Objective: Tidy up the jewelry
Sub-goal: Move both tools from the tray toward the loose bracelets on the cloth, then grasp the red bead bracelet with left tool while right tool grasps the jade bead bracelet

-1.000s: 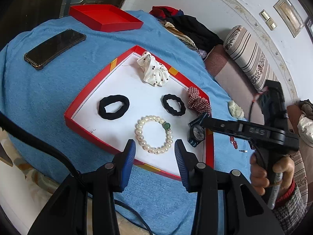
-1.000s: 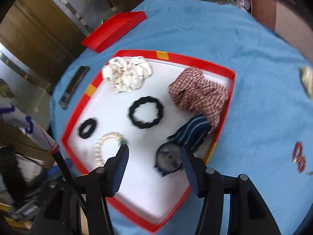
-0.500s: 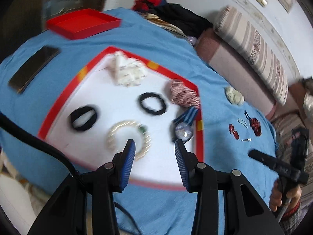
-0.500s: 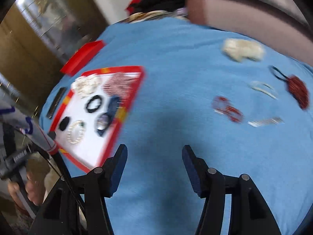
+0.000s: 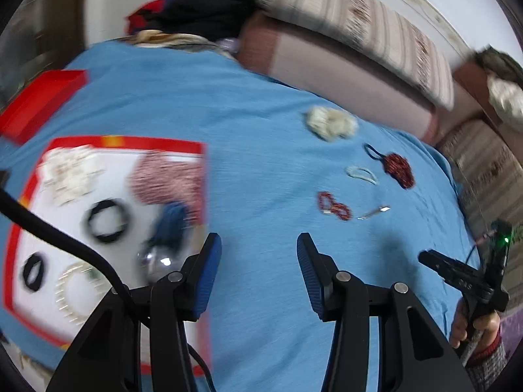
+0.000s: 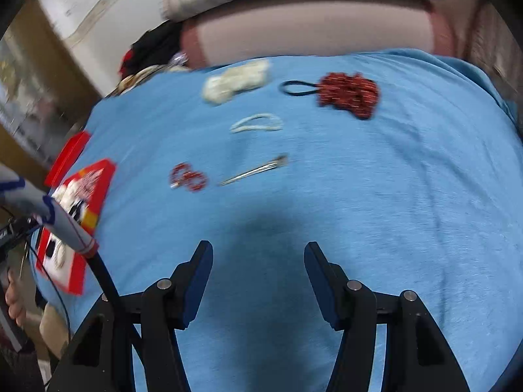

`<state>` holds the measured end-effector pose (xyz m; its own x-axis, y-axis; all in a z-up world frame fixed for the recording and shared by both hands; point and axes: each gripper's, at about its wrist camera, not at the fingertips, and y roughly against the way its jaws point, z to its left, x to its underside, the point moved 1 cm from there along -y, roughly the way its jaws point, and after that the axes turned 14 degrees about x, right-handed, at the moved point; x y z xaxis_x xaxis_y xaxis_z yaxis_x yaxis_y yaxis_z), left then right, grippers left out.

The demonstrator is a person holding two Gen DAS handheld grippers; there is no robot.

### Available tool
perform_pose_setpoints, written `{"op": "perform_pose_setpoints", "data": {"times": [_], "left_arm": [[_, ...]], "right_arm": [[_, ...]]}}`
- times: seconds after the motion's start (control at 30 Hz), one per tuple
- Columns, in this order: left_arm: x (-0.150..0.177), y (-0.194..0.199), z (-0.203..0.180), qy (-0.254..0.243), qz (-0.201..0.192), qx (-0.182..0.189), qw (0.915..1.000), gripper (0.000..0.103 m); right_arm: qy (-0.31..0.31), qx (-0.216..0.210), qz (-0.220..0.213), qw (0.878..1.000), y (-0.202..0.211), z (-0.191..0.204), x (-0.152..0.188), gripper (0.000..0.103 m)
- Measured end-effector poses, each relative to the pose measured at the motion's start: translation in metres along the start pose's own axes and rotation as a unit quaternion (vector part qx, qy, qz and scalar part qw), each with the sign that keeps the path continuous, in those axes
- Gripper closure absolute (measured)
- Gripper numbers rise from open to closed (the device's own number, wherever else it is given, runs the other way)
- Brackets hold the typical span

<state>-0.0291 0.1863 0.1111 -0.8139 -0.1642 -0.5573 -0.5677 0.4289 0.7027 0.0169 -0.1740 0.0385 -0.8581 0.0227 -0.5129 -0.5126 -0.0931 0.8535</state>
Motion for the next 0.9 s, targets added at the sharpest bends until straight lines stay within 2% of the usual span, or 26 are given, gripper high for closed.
{"op": "perform_pose_setpoints", "data": {"times": [0.13, 0.23, 0.3, 0.5, 0.6, 0.77, 0.8, 0.83, 0.87, 0.9], "left_arm": [[-0.011, -0.062, -0.023, -0.016, 0.041, 0.030, 0.9986, 0.056], [-0.018, -0.101, -0.029, -0.014, 0.071, 0.040, 0.9966, 0.057], [-0.025, -0.127, -0.031, -0.007, 0.085, 0.050, 0.9951, 0.061], [-0.038, -0.171, -0.040, 0.000, 0.105, 0.072, 0.9919, 0.064], [-0.038, -0.188, -0.041, 0.004, 0.116, 0.080, 0.9900, 0.064], [-0.037, -0.195, -0.048, -0.004, 0.105, 0.082, 0.9911, 0.063], [-0.036, -0.196, -0.048, -0.005, 0.101, 0.080, 0.9917, 0.063], [-0.035, -0.196, -0.049, -0.008, 0.098, 0.077, 0.9921, 0.063], [-0.032, -0.195, -0.053, -0.019, 0.095, 0.067, 0.9930, 0.071], [-0.031, -0.195, -0.054, -0.025, 0.096, 0.063, 0.9931, 0.089]], "right_arm": [[-0.010, -0.001, -0.010, 1.000, -0.014, -0.013, -0.015, 0.040], [-0.003, -0.009, -0.015, 1.000, -0.028, -0.005, -0.037, 0.040], [0.000, -0.014, -0.017, 1.000, -0.040, 0.000, -0.052, 0.040], [0.000, -0.023, 0.000, 1.000, -0.083, 0.021, -0.098, 0.040], [0.003, -0.018, 0.009, 1.000, -0.101, 0.030, -0.109, 0.040], [0.009, -0.001, 0.015, 1.000, -0.122, 0.039, -0.117, 0.041], [0.016, 0.009, 0.010, 1.000, -0.123, 0.042, -0.118, 0.043], [0.024, 0.019, 0.008, 1.000, -0.124, 0.045, -0.119, 0.052], [0.037, 0.032, 0.004, 0.999, -0.123, 0.049, -0.118, 0.068], [0.043, 0.033, 0.002, 0.999, -0.123, 0.051, -0.118, 0.076]]}}
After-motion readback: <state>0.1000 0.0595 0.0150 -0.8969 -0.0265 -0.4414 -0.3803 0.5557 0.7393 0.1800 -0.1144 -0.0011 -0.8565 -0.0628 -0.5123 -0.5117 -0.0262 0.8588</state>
